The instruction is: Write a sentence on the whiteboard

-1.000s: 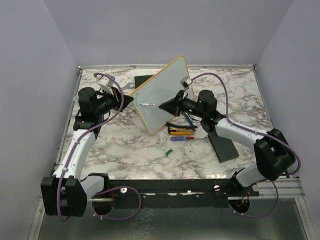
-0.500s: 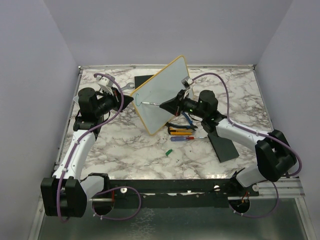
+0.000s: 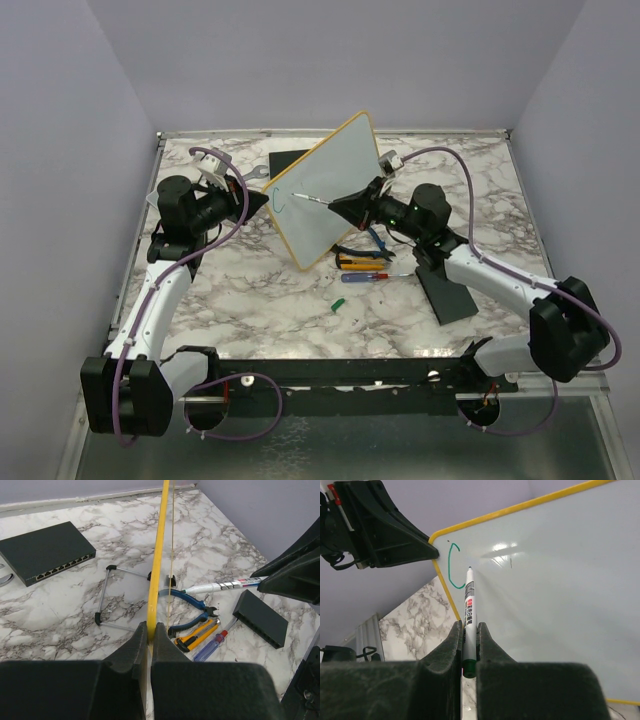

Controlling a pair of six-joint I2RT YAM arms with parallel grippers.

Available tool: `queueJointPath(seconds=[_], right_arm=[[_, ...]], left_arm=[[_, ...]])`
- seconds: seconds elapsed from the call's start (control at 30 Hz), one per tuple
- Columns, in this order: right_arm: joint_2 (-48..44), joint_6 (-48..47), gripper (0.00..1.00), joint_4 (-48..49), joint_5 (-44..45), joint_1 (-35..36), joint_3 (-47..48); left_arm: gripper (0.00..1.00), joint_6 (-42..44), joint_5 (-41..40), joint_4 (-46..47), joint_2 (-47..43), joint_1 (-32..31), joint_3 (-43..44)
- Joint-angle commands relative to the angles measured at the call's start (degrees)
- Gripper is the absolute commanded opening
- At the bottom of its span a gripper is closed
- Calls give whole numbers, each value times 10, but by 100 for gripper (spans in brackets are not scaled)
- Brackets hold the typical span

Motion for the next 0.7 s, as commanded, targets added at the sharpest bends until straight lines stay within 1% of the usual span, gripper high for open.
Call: queueJointPath(seconds=[0.0, 0.33, 0.67], right_arm=[[26, -3, 1, 5, 3, -1, 16], [49, 2, 0, 31, -10, -1, 24], [67, -3, 1, 26, -21, -1, 39]], left_arm=[[0, 12, 3, 12, -15, 1, -3], [0, 12, 6, 11, -14, 1, -3], [0, 13, 7, 12, -14, 1, -3]])
